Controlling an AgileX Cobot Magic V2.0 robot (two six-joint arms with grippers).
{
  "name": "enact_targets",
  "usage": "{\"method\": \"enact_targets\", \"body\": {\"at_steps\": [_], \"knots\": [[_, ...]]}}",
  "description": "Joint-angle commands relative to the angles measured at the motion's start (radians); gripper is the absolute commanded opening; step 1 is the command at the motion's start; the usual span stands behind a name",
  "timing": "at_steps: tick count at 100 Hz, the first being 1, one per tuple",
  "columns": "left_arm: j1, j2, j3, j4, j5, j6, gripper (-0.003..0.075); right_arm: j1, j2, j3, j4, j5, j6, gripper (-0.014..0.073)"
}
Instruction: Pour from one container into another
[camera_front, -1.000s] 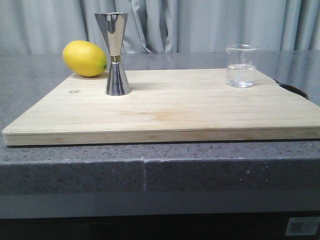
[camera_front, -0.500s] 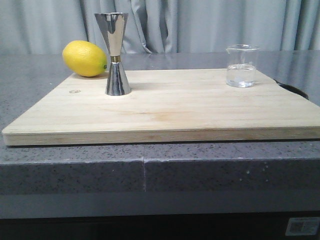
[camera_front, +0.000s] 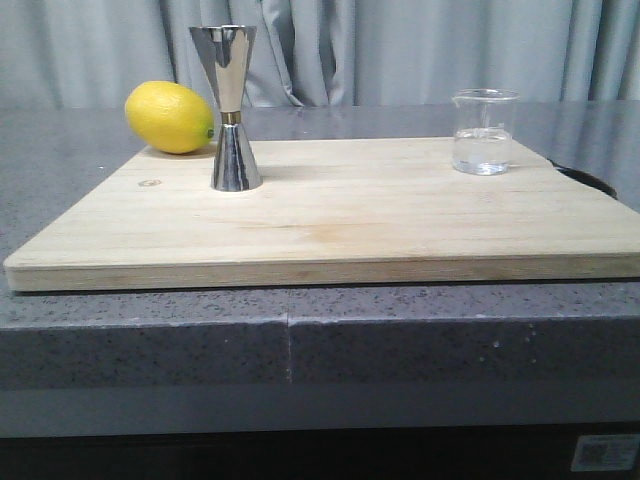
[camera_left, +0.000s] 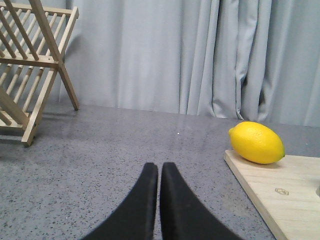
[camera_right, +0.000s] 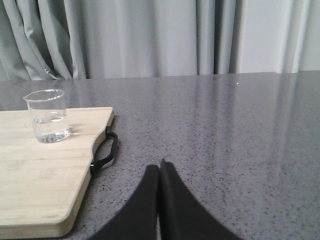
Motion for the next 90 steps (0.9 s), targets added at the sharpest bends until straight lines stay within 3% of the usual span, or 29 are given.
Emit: {"method": "enact_targets", "body": {"at_steps": [1, 62, 90], "knots": [[0.001, -0.02, 0.028, -0.002, -0.082, -0.008, -0.0019, -0.003, -0.017, 0.004, -0.008, -0.07, -0.004, -0.0069], [0.001, -0.02, 0.028, -0.002, -0.082, -0.008, -0.0019, -0.003, -0.017, 0.004, -0.008, -0.087, -0.004, -0.0069], [0.001, -0.02, 0.028, -0.058, -0.098, -0.008, -0.0019, -0.003, -0.017, 0.002, 0.064, -0.137, 0.0, -0.0069]]}}
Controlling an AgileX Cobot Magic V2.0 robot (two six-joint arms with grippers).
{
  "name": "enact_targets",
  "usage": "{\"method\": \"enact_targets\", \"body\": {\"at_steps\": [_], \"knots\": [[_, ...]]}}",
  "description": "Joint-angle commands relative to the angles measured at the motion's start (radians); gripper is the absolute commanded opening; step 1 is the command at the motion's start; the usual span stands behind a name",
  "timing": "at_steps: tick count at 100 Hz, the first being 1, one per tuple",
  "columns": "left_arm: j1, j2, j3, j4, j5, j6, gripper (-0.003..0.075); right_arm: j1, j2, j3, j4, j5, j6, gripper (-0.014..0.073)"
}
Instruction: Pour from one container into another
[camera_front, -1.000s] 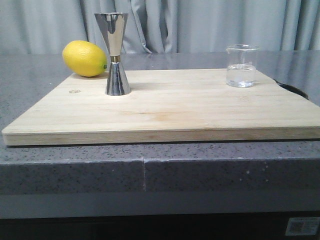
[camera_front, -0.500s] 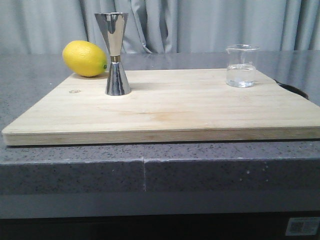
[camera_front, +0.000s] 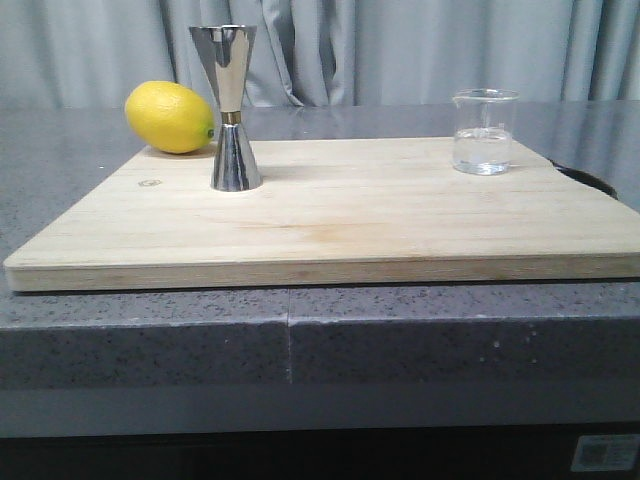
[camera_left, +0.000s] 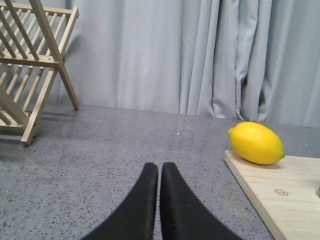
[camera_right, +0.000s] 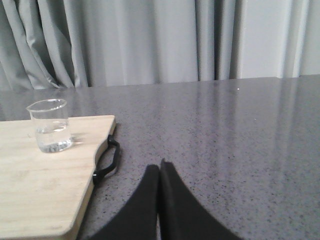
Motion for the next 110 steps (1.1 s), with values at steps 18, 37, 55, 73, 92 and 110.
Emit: {"method": "enact_targets", "body": {"at_steps": [18, 37, 55, 73, 92, 110], "knots": [[0.001, -0.02, 0.005, -0.141, -0.07, -0.008, -0.0019, -0.003, -0.017, -0.077, 0.129, -0.016, 0.018, -0.0069], [0.001, -0.018, -0.11, -0.171, 0.067, -0.008, -0.0019, -0.003, -0.007, -0.225, 0.129, 0.139, 0.018, -0.0069], [0.001, 0.056, -0.286, -0.169, 0.143, 0.001, -0.0019, -0.003, 0.089, -0.397, 0.129, 0.265, 0.018, -0.0069], [0.001, 0.23, -0.481, -0.17, 0.313, 0.003, -0.0019, -0.003, 0.272, -0.607, 0.129, 0.416, 0.018, -0.0069], [-0.017, 0.441, -0.72, -0.286, 0.472, 0.266, -0.0019, -0.003, 0.498, -0.841, 0.123, 0.52, -0.094, -0.0069], [-0.059, 0.626, -0.895, -0.435, 0.472, 0.374, -0.0018, -0.003, 0.702, -0.99, 0.049, 0.523, -0.108, -0.0069]]}}
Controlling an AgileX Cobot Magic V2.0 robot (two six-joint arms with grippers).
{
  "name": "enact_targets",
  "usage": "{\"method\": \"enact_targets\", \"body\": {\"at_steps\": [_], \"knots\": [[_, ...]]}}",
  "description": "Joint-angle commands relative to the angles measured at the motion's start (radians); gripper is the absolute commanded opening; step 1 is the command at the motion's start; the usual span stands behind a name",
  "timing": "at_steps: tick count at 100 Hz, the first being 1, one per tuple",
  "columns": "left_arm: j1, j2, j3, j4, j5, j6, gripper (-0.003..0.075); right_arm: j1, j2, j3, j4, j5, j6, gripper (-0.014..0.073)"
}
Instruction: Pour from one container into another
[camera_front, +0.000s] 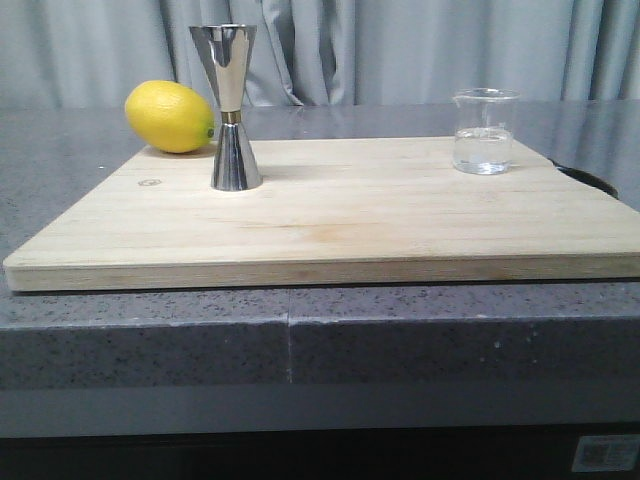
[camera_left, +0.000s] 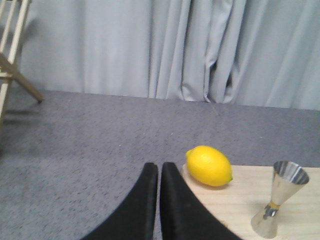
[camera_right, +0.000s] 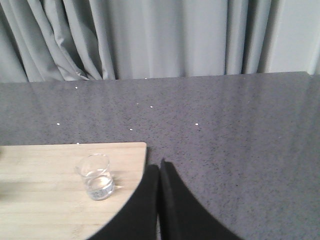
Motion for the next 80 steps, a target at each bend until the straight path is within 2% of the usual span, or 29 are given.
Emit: {"method": "enact_targets", "body": {"at_steps": [1, 22, 56, 66, 72, 80], "knots": [[-0.028, 0.093, -0.108, -0.072, -0.063, 0.043, -0.0018, -0.003, 0.109, -0.094, -0.043, -0.057, -0.023, -0.0069], [-0.048, 0.251, -0.213, -0.072, -0.043, 0.047, -0.0018, 0.0, 0.267, -0.139, -0.048, -0.116, -0.023, -0.0069], [-0.048, 0.41, -0.216, -0.076, -0.031, 0.075, -0.0005, 0.006, 0.337, -0.141, -0.048, -0.14, -0.023, -0.0044], [-0.048, 0.441, -0.216, -0.083, -0.039, 0.099, 0.0076, 0.006, 0.337, -0.141, -0.048, -0.174, -0.023, 0.0052], [-0.048, 0.457, -0.216, -0.093, -0.054, 0.116, 0.015, 0.006, 0.337, -0.141, -0.048, -0.186, -0.023, 0.0167], [-0.048, 0.469, -0.216, -0.12, -0.068, 0.15, 0.0309, 0.006, 0.337, -0.141, -0.048, -0.2, -0.023, 0.0356]]}}
